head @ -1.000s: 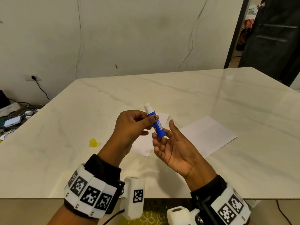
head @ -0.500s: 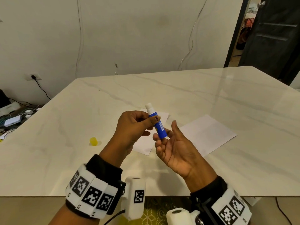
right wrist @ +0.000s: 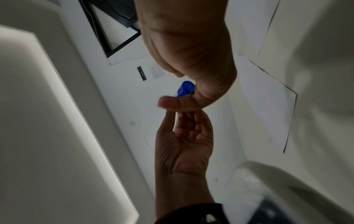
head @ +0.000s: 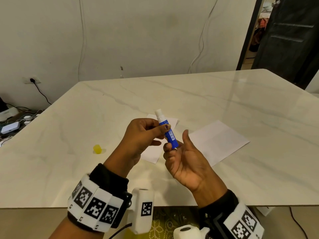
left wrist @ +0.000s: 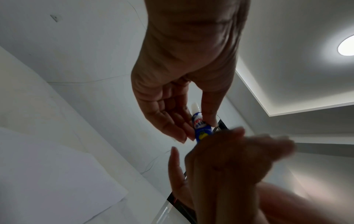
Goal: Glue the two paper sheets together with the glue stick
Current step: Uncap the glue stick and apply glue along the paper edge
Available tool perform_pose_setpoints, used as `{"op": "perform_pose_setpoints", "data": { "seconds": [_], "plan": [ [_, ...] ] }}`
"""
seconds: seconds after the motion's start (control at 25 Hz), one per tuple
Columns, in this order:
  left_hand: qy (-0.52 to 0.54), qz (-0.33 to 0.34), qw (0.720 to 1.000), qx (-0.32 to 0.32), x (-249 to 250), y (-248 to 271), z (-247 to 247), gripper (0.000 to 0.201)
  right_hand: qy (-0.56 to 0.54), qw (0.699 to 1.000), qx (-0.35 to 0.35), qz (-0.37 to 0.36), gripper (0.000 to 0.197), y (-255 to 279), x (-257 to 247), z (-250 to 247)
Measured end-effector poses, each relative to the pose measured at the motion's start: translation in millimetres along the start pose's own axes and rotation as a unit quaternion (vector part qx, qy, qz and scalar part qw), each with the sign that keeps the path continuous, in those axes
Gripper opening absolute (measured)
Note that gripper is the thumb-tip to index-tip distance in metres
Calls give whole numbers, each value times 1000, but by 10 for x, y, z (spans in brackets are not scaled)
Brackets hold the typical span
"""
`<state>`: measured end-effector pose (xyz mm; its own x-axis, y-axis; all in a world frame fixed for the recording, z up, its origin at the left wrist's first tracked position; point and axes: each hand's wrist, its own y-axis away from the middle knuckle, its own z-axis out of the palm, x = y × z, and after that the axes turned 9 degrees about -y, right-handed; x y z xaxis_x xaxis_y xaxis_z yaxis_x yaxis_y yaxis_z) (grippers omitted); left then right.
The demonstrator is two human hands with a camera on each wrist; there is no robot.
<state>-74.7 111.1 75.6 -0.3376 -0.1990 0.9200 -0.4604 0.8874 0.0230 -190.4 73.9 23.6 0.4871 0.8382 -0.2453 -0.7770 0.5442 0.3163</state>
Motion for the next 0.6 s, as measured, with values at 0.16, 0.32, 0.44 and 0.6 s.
{"op": "perform_pose_setpoints", "data": {
  "seconds": [0.16, 0.32, 0.44, 0.6],
  "plan": [
    [-12, -13, 1000, -2, -32, -26, -13, 32, 4, 1000, 2, -23, 39, 10, 57, -28],
    [-27, -2, 999, -24, -38, -39, 31, 32, -53, 998, 12, 12, 34, -31, 3, -65],
    [-49, 21, 997, -54, -18, -97, -6, 26, -34, 999, 15, -19, 37, -80, -74, -109],
    [-200, 37, 977, -70, -196, -398, -214, 24, -45, 995, 8, -85, 66, -91, -169, -253]
  ]
}}
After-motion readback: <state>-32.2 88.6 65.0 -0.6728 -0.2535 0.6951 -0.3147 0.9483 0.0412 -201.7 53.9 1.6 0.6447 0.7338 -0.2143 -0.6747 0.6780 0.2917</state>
